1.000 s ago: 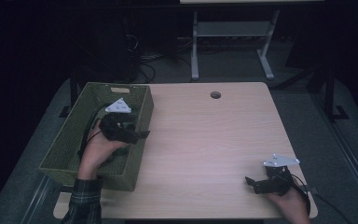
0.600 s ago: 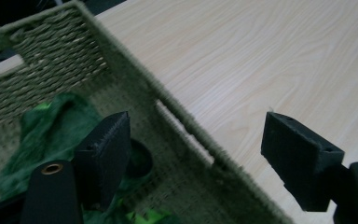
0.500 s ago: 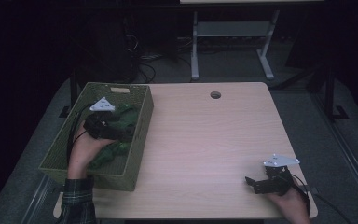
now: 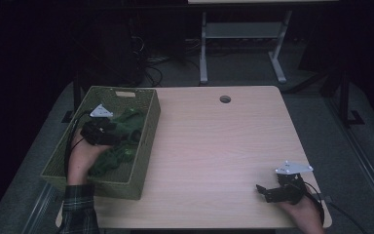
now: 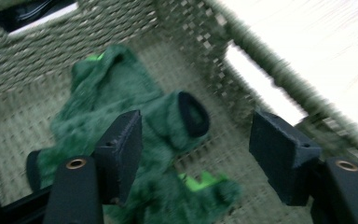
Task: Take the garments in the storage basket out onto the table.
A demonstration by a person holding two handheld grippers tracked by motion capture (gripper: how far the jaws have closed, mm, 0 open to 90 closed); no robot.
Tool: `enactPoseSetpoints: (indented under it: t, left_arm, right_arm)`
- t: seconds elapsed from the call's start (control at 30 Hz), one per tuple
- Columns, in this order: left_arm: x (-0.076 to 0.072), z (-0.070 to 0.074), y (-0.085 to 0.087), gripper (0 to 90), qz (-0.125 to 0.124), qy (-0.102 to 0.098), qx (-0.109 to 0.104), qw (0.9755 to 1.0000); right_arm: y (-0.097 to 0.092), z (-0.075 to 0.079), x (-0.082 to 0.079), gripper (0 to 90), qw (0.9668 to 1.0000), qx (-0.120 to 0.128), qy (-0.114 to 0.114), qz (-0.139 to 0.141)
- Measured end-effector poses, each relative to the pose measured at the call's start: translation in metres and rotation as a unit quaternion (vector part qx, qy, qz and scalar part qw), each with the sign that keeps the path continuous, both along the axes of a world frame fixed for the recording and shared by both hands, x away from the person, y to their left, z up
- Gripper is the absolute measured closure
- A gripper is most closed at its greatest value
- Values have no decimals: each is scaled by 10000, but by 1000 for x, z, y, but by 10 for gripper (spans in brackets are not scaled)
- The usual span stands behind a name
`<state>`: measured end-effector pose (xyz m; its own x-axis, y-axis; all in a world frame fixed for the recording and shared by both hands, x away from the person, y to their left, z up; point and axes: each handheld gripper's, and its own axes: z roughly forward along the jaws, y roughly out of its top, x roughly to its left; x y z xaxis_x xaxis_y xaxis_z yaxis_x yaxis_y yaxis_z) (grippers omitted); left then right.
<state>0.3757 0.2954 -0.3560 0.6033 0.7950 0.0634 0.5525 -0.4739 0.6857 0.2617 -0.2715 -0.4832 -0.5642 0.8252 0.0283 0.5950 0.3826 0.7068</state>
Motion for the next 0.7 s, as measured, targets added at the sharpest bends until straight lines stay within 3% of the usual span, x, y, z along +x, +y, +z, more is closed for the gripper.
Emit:
enactPoseSetpoints:
  t: [0.1,0.4,0.6,0.7]
  left_arm:
    - [3,-6,6,357,96,107,147,9998]
    - [14,-29,19,361,366,455,281,9979]
    - [20,-44,22,354,466,734,424,9953]
    - [22,-51,22,346,507,925,564,9928]
  right_arm:
    - [0,0,0,25,10000,-1,0,-1]
    - [0,0,0,25,10000,0,-1,-1]
    - [0,0,0,25,10000,1,0,-1]
    - [0,0,0,25,10000,1,0,-1]
